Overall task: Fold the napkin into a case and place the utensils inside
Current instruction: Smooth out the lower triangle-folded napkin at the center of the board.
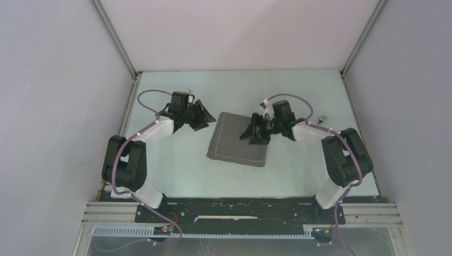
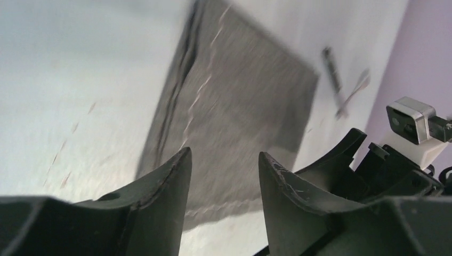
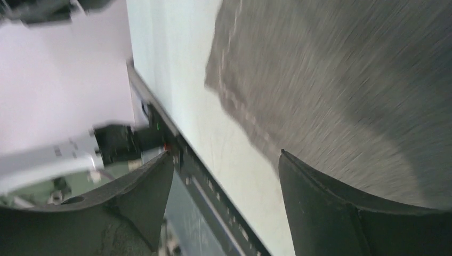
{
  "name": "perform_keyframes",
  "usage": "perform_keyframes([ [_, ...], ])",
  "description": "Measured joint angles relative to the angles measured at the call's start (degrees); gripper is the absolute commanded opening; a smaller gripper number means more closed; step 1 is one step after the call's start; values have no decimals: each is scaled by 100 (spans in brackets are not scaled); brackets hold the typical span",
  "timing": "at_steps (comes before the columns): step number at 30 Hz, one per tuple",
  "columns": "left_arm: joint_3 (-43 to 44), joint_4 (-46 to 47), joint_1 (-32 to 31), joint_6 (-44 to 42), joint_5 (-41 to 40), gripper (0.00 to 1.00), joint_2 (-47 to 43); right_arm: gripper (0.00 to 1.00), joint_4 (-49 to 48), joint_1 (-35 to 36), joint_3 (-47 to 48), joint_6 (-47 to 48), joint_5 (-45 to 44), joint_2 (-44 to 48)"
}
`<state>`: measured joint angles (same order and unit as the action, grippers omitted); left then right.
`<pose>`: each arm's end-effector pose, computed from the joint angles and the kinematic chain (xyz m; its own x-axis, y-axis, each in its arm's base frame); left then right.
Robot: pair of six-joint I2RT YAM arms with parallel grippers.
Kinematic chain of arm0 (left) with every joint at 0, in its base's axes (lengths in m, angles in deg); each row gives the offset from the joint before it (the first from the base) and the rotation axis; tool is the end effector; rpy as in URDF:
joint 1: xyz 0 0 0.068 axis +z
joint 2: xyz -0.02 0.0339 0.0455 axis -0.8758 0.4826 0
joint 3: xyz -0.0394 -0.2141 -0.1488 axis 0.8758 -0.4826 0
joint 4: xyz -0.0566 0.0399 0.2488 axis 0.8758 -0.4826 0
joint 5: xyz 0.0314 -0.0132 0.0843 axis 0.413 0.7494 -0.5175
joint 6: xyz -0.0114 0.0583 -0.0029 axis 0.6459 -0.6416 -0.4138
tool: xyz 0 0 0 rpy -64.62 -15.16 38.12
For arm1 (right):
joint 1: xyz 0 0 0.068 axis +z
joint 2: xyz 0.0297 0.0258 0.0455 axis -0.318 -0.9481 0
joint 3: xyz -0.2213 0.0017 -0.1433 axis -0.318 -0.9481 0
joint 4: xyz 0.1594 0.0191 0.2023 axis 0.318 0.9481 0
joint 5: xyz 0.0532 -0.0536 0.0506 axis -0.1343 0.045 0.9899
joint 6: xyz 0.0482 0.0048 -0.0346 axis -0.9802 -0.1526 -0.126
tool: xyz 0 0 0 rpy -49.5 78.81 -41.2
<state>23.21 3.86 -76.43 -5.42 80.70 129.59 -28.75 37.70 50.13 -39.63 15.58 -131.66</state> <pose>0.3403 -0.1082 0.2106 -0.8101 -0.4801 -0.3366 -0.1429 0.7184 -0.6808 0.3206 0.1427 0.1778 -0.9429 0.1163 -0.3120 -0.1935 0.5713 0.7976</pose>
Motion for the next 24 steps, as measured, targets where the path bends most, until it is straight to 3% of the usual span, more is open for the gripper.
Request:
perform_keyframes([
  [4, -1080, -7, -127, -192, 68, 41, -417, 79, -422, 533, -1075, -166, 326, 120],
  [11, -1836, 376, -1073, -243, 328, 31, -203, 78, -1036, 164, -2035, -378, 688, 144],
  [14, -2044, 557, -1091, -105, 247, 30, -210, 78, -1174, 2, -2234, -398, 772, 256],
  [18, -2144, 345, -977, -155, -264, 33, -566, 79, -914, -101, -2409, -317, 632, 745],
  [24, -2022, -603, -852, -498, -1043, 56, -1202, 80, -229, -236, -2345, -111, 433, 1611],
])
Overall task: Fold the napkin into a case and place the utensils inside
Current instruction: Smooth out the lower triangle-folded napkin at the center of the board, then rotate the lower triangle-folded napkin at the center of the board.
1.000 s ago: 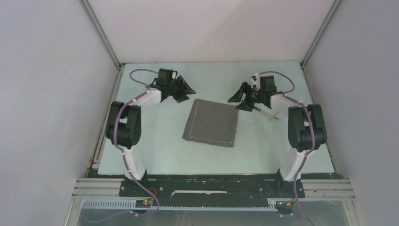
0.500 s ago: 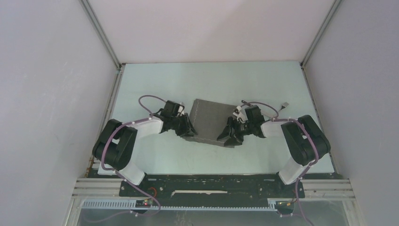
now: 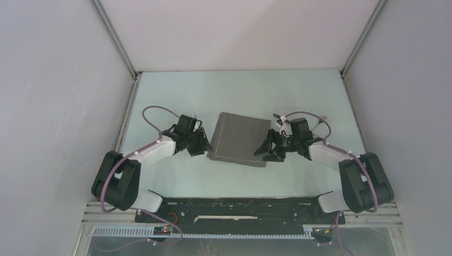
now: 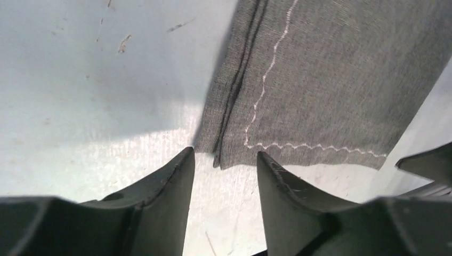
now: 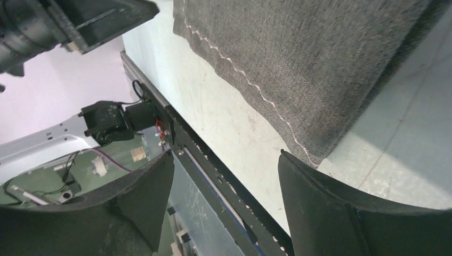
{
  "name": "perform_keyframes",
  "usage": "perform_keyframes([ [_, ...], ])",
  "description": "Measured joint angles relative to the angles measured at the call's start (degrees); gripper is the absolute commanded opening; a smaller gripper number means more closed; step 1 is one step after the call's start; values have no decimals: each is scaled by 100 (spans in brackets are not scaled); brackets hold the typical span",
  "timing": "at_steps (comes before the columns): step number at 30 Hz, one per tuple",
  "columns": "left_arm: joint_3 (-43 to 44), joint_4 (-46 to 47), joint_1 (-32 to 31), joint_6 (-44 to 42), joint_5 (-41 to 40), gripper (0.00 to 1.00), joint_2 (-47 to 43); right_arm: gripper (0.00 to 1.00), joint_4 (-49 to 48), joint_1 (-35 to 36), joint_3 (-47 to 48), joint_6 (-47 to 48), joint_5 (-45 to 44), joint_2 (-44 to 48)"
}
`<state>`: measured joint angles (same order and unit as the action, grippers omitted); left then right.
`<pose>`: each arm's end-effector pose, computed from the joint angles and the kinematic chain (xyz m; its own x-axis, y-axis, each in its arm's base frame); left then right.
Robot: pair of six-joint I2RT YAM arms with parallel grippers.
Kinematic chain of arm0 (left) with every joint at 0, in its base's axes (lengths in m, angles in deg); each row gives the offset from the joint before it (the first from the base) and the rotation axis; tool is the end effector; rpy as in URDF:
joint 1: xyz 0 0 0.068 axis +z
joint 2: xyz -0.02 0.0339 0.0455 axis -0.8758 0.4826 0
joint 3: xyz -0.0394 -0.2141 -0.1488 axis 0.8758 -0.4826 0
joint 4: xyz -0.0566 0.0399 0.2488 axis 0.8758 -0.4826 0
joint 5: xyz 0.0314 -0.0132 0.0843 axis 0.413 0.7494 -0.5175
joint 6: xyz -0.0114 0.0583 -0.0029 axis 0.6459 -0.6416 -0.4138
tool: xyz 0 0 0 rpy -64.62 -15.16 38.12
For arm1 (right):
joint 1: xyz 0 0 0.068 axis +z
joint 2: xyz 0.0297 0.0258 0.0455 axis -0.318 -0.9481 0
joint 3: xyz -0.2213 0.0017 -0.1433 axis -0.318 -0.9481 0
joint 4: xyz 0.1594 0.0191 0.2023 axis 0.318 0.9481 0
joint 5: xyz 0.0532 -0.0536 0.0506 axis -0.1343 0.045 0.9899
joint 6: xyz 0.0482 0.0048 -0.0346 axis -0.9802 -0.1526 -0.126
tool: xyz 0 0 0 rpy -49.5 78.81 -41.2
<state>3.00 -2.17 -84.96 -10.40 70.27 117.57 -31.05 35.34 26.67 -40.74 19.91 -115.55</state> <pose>0.2433 -0.1150 0.1560 -0.8975 -0.3109 -0.3129 -0.1480 0.8805 -0.4503 0.2335 0.1039 0.1450 -0.9727 0.1238 -0.1964 -0.0984 0.5466 0.8316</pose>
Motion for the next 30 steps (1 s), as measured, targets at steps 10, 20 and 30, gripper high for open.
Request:
perform_keyframes([
  [10, 415, -264, -11, -155, 96, 56, 398, 75, 1023, -247, 251, 466, -968, 48],
  [20, 509, -50, -247, -199, 131, 43, 907, 73, 1132, -254, 483, 673, -1191, -577],
  [30, 361, 105, -256, -175, 50, 15, 894, 74, 1150, -358, 710, 820, -1198, -796],
])
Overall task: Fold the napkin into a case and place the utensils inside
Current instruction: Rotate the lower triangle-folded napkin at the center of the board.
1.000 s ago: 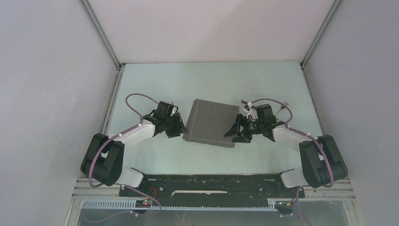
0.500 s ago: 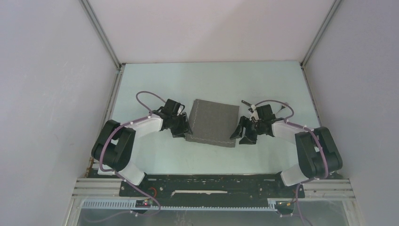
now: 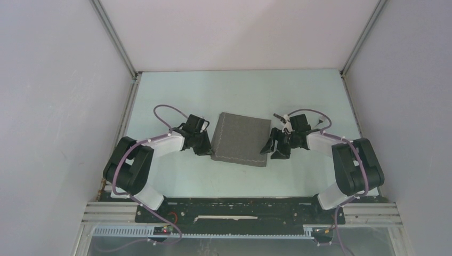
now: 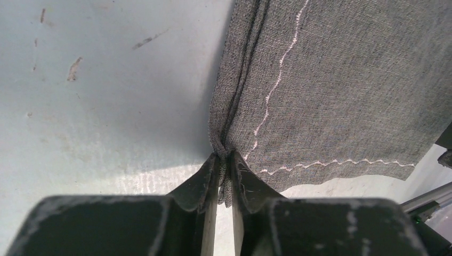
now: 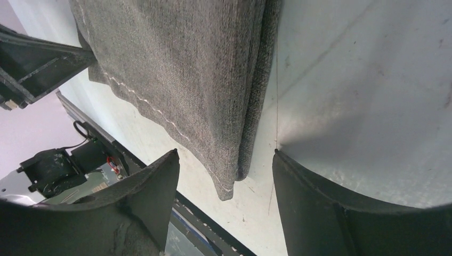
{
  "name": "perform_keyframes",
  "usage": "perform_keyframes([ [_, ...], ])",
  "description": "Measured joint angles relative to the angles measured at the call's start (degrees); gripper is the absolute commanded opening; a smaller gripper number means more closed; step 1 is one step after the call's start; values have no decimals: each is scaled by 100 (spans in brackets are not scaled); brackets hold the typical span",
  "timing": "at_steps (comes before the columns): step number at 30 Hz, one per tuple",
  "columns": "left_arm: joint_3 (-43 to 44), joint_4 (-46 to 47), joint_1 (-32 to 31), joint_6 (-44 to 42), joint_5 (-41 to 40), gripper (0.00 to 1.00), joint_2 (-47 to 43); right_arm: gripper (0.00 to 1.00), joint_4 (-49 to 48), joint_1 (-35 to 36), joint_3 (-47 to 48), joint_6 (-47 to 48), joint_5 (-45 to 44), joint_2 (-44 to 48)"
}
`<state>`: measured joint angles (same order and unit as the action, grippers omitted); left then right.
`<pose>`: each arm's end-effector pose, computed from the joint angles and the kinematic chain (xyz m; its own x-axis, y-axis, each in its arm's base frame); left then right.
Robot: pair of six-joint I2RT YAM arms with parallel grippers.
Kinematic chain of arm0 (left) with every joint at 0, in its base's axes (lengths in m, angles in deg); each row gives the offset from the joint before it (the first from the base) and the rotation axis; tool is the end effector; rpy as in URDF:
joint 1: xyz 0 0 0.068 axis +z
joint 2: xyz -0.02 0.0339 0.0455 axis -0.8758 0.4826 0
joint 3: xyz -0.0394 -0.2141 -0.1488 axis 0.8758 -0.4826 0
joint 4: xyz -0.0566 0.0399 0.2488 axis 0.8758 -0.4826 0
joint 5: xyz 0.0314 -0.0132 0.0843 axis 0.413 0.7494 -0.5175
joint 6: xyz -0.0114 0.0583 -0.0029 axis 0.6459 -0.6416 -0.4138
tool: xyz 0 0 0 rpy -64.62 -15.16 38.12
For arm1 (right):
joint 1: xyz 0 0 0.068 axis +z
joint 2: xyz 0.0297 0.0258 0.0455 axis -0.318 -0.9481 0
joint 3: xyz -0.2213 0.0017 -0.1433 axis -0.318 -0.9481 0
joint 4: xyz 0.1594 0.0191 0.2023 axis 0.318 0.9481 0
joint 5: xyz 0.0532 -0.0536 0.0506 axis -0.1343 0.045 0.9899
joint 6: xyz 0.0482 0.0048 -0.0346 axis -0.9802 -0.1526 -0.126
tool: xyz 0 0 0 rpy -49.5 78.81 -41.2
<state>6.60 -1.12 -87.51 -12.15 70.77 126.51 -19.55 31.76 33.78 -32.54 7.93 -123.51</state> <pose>0.2564 -0.1353 0.1340 -0.9353 -0.2316 -0.2676 -0.1069 0.9058 -0.4101 0.2581 0.0864 0.1270 -0.9702 0.1631 -0.1789 0.0021 0.7447 0.6674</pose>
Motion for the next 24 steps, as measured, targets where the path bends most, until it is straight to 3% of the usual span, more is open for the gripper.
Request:
perform_keyframes([
  [9, -1032, 1023, -411, 756, -236, 9, -734, 76, 232, -52, 673, 227, -586, -382],
  [16, -1777, 1808, -997, 1805, -391, 8, -1169, 76, -31, -195, 1611, 179, -413, -1298],
  [24, -2662, 3571, -1587, 3397, -313, 6, -1086, 75, -372, -85, 2623, 142, -39, -2232],
])
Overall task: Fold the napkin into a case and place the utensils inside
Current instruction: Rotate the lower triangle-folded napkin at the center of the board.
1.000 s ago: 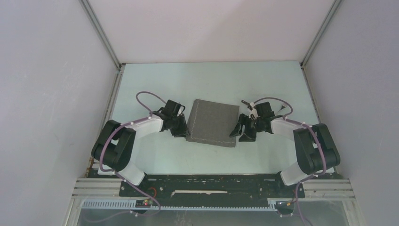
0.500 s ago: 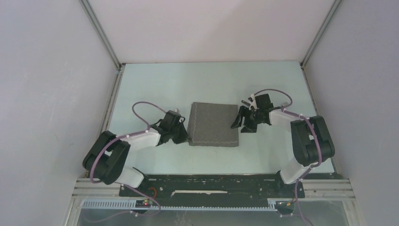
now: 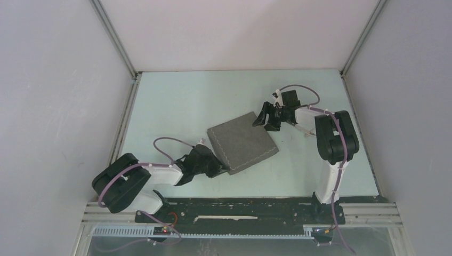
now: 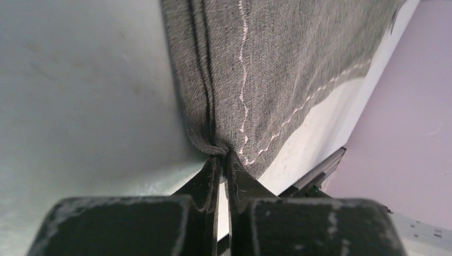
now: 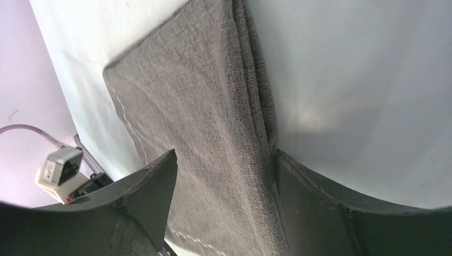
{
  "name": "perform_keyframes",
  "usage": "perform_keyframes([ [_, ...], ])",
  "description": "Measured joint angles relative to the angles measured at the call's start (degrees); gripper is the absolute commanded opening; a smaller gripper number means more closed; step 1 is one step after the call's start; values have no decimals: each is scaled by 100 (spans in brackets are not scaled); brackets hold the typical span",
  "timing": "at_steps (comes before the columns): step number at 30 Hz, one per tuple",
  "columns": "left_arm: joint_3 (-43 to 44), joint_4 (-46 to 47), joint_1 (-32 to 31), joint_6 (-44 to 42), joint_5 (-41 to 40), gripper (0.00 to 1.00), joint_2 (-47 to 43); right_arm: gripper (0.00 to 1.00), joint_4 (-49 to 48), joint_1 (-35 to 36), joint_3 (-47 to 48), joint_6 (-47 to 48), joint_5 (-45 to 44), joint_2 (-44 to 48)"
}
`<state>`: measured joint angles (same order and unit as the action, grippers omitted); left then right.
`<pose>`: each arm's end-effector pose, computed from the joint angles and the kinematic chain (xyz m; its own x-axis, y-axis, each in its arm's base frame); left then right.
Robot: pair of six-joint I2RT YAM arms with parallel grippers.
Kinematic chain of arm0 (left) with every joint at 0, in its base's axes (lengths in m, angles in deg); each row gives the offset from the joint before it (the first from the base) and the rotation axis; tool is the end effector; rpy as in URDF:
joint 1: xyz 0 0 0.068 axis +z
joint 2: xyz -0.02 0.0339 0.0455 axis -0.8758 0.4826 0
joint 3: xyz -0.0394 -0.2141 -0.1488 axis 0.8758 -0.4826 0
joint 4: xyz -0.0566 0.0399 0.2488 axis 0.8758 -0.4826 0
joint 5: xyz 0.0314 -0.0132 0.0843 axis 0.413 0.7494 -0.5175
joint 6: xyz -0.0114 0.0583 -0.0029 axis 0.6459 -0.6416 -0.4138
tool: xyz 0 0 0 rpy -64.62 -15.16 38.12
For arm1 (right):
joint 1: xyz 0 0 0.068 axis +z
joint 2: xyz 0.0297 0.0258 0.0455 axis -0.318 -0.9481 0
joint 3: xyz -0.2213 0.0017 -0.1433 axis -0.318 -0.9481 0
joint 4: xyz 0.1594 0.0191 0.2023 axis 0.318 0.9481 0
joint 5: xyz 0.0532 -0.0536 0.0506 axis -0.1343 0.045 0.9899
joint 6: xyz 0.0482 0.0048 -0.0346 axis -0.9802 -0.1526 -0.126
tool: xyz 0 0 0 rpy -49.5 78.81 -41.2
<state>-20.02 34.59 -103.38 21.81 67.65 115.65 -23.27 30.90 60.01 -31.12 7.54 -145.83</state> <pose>0.1673 -0.1587 0.1020 -0.8434 -0.5185 -0.1411 -0.2646 0.6293 -0.7308 0.3755 0.1077 0.1310 -0.9335 0.1684 -0.3167 -0.0959 0.7336 0.6727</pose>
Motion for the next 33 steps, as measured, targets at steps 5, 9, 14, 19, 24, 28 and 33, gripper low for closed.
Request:
perform_keyframes([
  [5, -59, 31, -389, 455, -70, 18, -28, 76, -83, 173, 297, 22, 50, -247],
  [9, -173, -597, -426, 511, -269, 51, -579, 78, 151, 203, 393, 140, -127, -232],
  [14, -125, -2109, -442, 127, -726, 60, -1926, 88, 1478, 350, 857, 612, -1558, 76],
  [19, 295, -3998, -420, -387, -1460, 77, -3681, 89, 2865, 1082, 905, 964, -3720, 1381],
  [24, 1453, -5534, -39, -1088, -2420, 80, -4835, 90, 3357, 2859, 938, 1062, -3635, 2133],
  [28, 2498, -6435, 199, -1530, -3263, 80, -5049, 89, 3985, 4105, 1482, 1045, -3086, 1421],
  [33, 3023, -7123, 216, -1836, -4079, 82, -5821, 83, 4568, 4642, 2085, 850, -2896, 286],
])
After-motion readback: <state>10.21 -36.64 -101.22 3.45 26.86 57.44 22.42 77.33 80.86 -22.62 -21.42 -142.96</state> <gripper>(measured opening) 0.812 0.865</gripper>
